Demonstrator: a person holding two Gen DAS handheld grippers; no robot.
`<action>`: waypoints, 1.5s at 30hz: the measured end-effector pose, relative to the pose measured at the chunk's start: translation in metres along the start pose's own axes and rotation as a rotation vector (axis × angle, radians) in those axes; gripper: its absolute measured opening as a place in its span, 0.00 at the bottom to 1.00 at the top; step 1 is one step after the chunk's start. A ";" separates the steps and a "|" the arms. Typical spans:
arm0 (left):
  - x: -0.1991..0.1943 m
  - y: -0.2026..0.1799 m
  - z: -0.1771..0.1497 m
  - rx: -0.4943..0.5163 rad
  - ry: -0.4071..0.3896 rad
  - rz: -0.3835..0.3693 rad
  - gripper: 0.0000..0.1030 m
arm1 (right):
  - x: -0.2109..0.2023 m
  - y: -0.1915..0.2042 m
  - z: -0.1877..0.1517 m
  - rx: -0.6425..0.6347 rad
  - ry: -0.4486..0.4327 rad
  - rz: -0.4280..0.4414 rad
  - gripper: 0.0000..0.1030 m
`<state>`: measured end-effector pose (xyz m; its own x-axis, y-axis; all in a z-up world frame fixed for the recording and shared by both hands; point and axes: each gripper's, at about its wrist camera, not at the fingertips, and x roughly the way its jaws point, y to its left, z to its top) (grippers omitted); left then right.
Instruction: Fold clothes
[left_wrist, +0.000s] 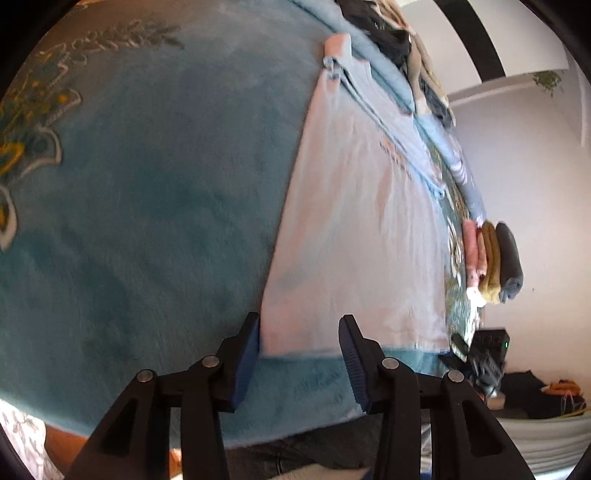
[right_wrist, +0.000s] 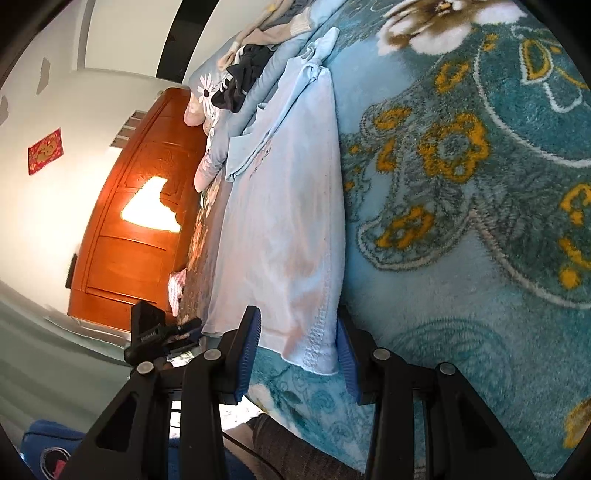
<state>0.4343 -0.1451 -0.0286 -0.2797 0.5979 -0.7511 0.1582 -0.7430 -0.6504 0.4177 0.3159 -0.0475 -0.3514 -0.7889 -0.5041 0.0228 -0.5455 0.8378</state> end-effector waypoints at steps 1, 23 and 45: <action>0.000 0.001 0.000 -0.004 -0.010 -0.010 0.45 | 0.001 0.000 0.001 0.005 0.001 0.004 0.40; -0.042 -0.010 0.049 -0.005 -0.136 -0.306 0.03 | -0.040 0.024 0.028 -0.001 -0.132 0.070 0.04; 0.098 -0.059 0.376 -0.094 -0.163 -0.178 0.03 | 0.062 0.026 0.314 0.116 -0.240 -0.137 0.05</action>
<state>0.0415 -0.1559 -0.0211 -0.4590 0.6546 -0.6007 0.1780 -0.5947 -0.7840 0.1023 0.3416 0.0091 -0.5554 -0.6130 -0.5619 -0.1423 -0.5957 0.7905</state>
